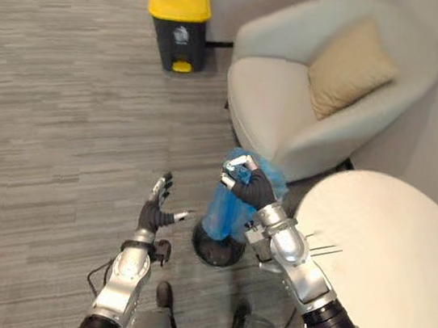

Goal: Gather rubbish on tea table into small bin, then transfer packed bag to large trash can.

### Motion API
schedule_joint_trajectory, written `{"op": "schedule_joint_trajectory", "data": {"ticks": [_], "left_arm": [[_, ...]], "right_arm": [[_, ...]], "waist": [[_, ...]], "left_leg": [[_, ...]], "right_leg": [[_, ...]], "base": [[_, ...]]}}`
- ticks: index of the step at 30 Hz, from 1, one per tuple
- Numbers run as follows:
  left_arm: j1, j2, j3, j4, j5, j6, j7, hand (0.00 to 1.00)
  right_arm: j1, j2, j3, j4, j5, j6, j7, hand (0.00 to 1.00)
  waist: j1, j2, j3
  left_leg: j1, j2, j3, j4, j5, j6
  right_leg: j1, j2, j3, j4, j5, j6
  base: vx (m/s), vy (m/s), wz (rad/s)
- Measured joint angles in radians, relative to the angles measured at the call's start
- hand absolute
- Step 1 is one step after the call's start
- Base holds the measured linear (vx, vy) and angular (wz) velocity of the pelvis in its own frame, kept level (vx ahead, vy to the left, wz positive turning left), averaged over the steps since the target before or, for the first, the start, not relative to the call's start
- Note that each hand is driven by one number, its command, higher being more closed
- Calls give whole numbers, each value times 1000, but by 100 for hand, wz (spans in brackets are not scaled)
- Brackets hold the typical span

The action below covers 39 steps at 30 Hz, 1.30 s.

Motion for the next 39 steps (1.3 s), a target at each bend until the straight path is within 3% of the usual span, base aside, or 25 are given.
{"op": "schedule_joint_trajectory", "data": {"ticks": [1,3,6,7,8,9,10,11,12,13,14,17,19,28,35,39], "left_arm": [[-5,-6,-4,-25,0,-3,3,0],[-5,-17,-34,-71,-1,-2,10,0],[-10,-24,-92,-137,-1,3,11,0],[-76,-12,-134,-145,3,4,11,0],[-105,-10,-151,-145,6,3,11,0],[-142,-14,-196,-142,26,0,11,0],[-142,-15,-200,-142,29,0,11,0],[-140,-27,-205,-138,43,-1,13,0],[-144,-36,-207,-129,43,-2,16,0],[-176,-55,-215,-98,45,-1,20,0],[-219,-60,-227,-49,66,3,24,0],[-248,-66,-247,13,105,19,38,0],[-247,-65,-253,42,121,35,37,0],[-164,-82,-238,123,238,101,38,0],[-132,-124,-205,148,239,118,36,0],[-188,-127,-208,247,238,140,43,0]], "right_arm": [[-43,0,1,-1,19,-5,0,100],[-77,-2,-2,-1,60,-14,-4,100],[-85,-24,-5,-1,76,-13,-6,100],[-92,-20,-32,0,76,-13,-12,100],[-103,-24,-46,4,76,-13,-14,100],[-116,-19,-59,10,84,1,-35,100],[-116,-18,-58,10,85,2,-36,100],[-115,-20,-55,10,95,4,-41,100],[-116,-21,-58,9,97,5,-45,100],[-124,-20,-79,8,107,5,-50,100],[-126,-13,-98,8,120,8,-54,100],[-131,14,-92,8,125,10,-53,100],[-133,45,-80,8,127,23,-48,100],[-165,71,-55,9,144,51,-49,100],[-165,86,-49,9,216,51,-48,100],[-165,104,44,9,294,50,-31,100]], "waist": [[12,28,-6],[6,66,-10],[4,82,-7],[-17,44,-11],[-23,40,-4],[-25,39,-4],[-25,41,-4],[-47,59,-10],[-58,68,-16],[-78,85,-26],[-78,67,-29],[-75,53,-39],[-72,49,-41],[-74,21,-69],[-72,21,-79],[-72,17,-125]], "left_leg": [[-60,28,-22,4,25,-8],[-129,68,-96,-27,91,-35],[-142,113,-123,-89,122,-50],[-195,101,-52,-35,-7,-4],[-231,102,-28,55,-33,39],[-242,95,22,318,-68,67],[-226,94,31,346,-77,65],[-149,96,52,376,-145,19],[-110,95,57,343,-179,1],[-49,80,53,212,-194,-22],[-11,46,48,90,-135,-35],[53,-6,52,-99,-30,-6],[77,-18,55,-148,1,0],[128,-24,78,-157,5,3],[144,-22,76,-158,21,3],[146,-20,75,-159,25,-1]], "right_leg": [[12,37,-17,-103,16,-8],[10,98,-81,-196,86,-39],[-12,152,-124,-160,103,-79],[-8,103,-186,-197,97,-93],[-13,85,-214,-204,97,-98],[-9,39,-231,-211,116,-101],[-3,35,-232,-214,118,-99],[26,32,-244,-235,134,-94],[36,35,-258,-250,143,-92],[43,39,-282,-270,159,-86],[40,28,-292,-295,188,-82],[44,20,-296,-350,230,-67],[53,19,-288,-371,252,-64],[105,31,-222,-421,289,-57],[118,36,-219,-421,284,-51],[121,43,-219,-426,286,-53]], "base": [[-204,-84,38],[-181,-65,60],[-174,-130,78],[-166,-102,124],[-231,-100,144],[-175,-35,67],[-152,-14,51],[-53,21,29],[-64,58,50],[-81,104,53],[-95,104,46],[-84,90,18],[-71,101,1],[-29,45,-11],[-4,-1,-1],[0,0,0]]}}
